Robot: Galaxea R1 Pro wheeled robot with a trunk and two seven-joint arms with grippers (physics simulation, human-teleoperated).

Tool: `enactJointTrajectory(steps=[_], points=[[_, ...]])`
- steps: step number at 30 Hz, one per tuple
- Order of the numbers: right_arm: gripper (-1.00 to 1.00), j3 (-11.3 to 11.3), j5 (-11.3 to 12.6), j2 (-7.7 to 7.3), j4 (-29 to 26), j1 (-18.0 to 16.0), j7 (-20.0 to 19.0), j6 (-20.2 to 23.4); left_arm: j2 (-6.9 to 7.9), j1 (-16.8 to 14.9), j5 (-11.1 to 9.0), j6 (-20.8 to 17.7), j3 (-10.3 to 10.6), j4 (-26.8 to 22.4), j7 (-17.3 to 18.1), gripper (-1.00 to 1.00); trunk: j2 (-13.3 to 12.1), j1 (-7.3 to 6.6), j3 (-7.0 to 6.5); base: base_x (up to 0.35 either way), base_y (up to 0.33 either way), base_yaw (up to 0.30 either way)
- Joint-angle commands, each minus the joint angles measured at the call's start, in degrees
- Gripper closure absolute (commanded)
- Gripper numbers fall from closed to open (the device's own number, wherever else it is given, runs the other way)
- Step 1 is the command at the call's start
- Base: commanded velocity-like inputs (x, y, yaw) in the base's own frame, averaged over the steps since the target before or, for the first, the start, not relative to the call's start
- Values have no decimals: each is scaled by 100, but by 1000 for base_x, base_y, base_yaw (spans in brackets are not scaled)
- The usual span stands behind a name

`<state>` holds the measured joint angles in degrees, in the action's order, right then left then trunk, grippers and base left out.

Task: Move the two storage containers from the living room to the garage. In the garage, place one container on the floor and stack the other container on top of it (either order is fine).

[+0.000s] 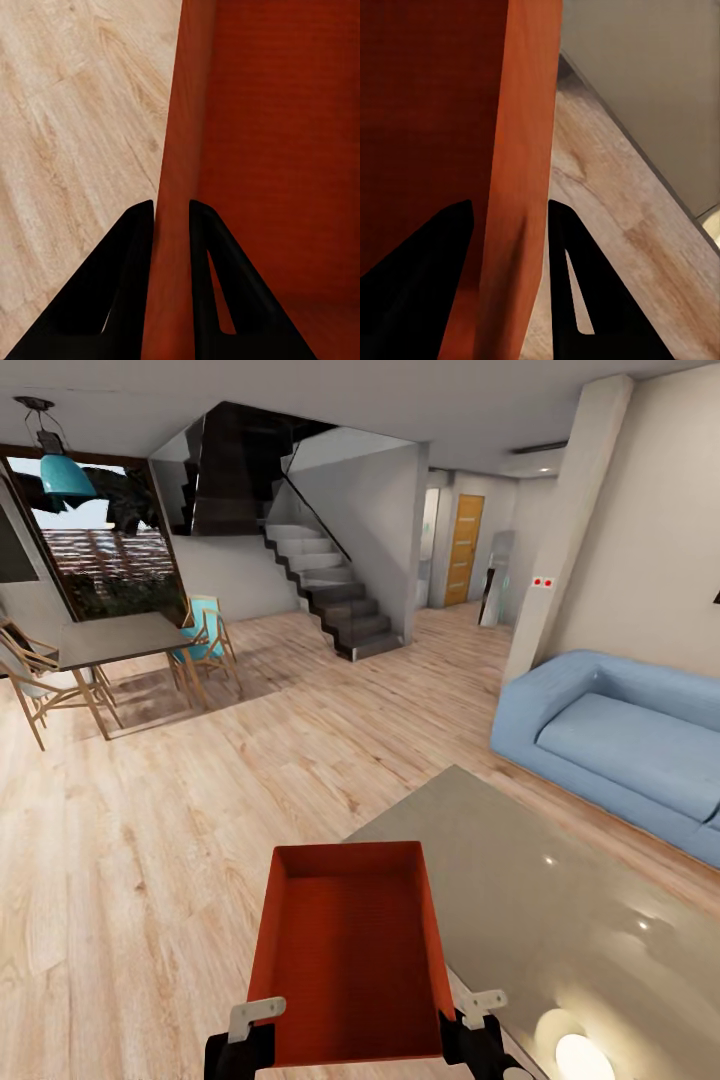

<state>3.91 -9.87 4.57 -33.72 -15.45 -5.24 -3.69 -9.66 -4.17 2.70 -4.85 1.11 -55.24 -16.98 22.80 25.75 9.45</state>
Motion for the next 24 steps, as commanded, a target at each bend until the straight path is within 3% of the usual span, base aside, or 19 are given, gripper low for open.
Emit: enactJointTrajectory(steps=[1, 8, 24], points=[[100, 35, -44, 88, 6, 3, -86, -18, -34, -5, 104, -51, -6, -22, -69, 100, 12, 3, 12, 0, 0, 0], [100, 27, -33, 88, 6, 3, -99, -27, -34, -5, 102, -51, -10, -22, -71, 100, 12, 3, 12, 41, 8, 41], [100, 22, -32, 89, 6, 3, -100, -18, -34, -5, 107, -51, -32, -22, -78, 100, 12, 3, 12, 294, 121, 277]])
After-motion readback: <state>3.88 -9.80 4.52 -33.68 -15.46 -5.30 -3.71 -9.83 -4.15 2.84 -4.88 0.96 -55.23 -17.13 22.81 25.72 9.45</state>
